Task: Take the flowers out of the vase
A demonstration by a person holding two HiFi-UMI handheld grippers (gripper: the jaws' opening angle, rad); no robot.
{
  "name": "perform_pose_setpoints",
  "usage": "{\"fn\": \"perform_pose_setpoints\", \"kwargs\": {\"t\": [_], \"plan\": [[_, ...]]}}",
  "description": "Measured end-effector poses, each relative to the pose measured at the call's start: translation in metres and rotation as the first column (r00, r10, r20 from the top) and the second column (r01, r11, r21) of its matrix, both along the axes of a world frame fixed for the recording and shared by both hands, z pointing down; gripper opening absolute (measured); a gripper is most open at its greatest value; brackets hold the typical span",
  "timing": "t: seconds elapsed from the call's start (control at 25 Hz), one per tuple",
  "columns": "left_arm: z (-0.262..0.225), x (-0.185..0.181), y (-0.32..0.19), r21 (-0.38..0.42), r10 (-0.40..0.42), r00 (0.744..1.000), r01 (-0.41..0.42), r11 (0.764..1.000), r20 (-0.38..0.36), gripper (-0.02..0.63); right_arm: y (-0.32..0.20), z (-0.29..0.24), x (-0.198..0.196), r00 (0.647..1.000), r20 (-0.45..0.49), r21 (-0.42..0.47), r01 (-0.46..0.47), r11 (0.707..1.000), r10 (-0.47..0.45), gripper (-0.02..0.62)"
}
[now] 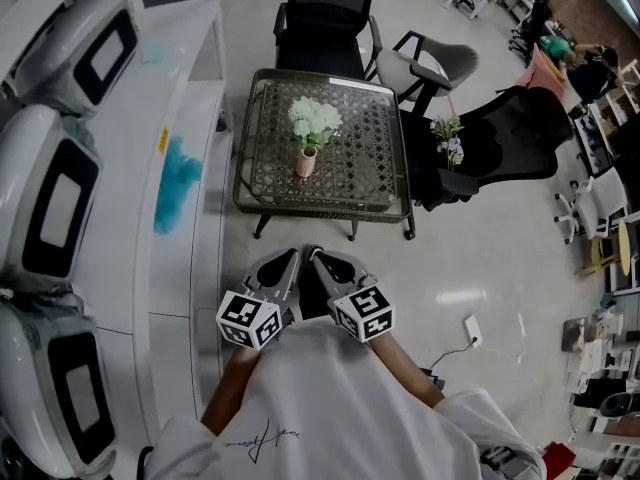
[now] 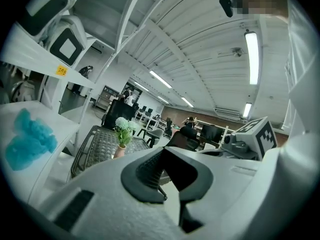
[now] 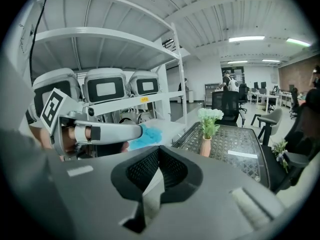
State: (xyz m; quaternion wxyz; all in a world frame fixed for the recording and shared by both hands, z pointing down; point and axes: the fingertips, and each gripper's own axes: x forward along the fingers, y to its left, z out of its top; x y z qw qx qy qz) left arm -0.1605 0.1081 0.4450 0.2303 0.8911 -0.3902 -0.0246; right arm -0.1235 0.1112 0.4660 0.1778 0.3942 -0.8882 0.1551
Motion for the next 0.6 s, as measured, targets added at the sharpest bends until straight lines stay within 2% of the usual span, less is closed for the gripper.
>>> {"fn": "perform_pose_setpoints", "kwargs": {"t": [0.24, 0.6], "plan": [[-0.003, -0.012, -0.028, 0.031, -0.063, 0.997, 0.061, 0.998, 0.051, -0.005, -0.03, -0.005, 0.007, 0.999, 0.025, 0.04, -0.047, 0.998, 0.046, 0.008], [-0.002, 0.011, -0.077, 0.053, -0.074, 0.995, 0.07, 0.996, 0.066, -0.006, -0.08, -0.007, 0.03, 0.996, 0.057, 0.03, -0.076, 0.997, 0.074, 0.008]]}}
